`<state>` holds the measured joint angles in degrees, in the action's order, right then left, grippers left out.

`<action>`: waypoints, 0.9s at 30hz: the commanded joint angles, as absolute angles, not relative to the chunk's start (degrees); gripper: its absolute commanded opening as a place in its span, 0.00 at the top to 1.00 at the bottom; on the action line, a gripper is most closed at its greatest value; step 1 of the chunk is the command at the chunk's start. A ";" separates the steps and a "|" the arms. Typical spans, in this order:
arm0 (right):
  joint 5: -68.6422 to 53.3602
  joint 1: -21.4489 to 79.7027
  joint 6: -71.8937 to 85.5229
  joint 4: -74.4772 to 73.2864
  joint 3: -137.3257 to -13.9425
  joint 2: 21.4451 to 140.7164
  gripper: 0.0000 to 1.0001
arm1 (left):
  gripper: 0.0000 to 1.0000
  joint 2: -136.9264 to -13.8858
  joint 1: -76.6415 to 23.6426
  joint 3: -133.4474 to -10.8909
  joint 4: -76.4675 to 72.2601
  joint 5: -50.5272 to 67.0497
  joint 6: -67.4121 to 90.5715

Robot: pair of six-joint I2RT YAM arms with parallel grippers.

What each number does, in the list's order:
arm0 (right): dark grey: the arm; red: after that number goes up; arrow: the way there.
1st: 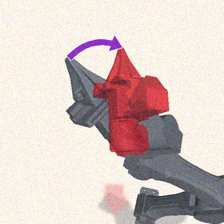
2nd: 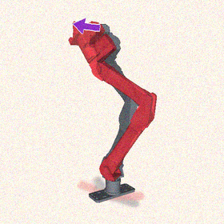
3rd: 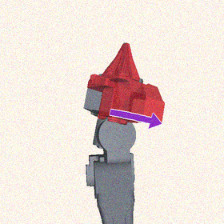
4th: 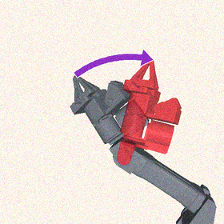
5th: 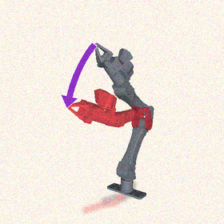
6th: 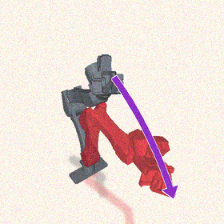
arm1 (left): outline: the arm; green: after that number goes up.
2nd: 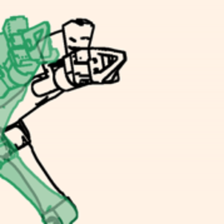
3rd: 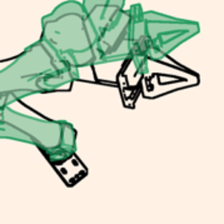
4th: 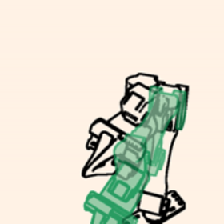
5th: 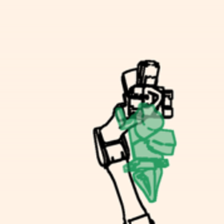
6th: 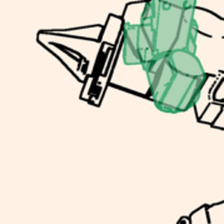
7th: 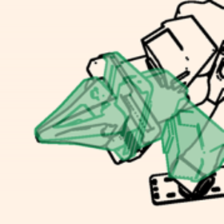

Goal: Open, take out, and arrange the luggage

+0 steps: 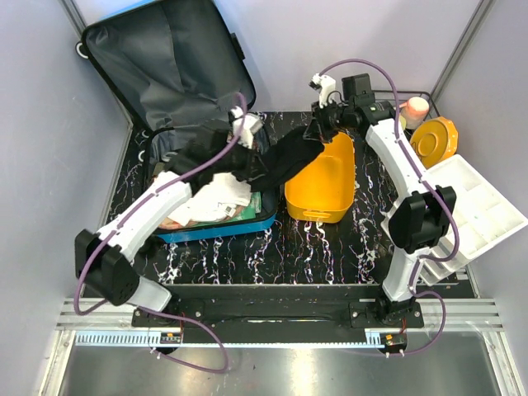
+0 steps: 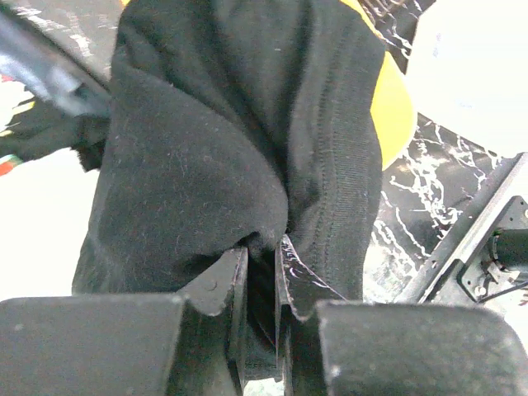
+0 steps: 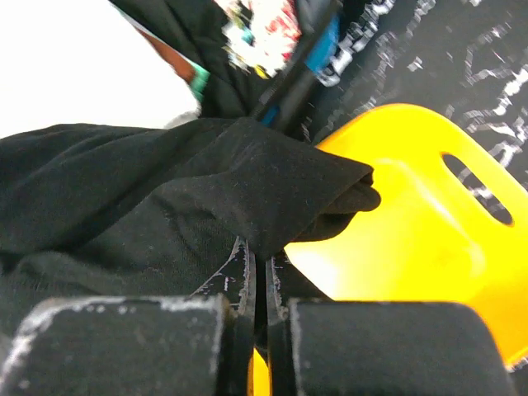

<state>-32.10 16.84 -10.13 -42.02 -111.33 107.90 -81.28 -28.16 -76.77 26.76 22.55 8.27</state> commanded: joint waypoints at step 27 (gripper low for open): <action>-35.42 6.68 -44.56 -32.08 -116.28 126.73 0.60 | 0.62 -117.07 -54.23 -90.34 -5.63 0.44 24.00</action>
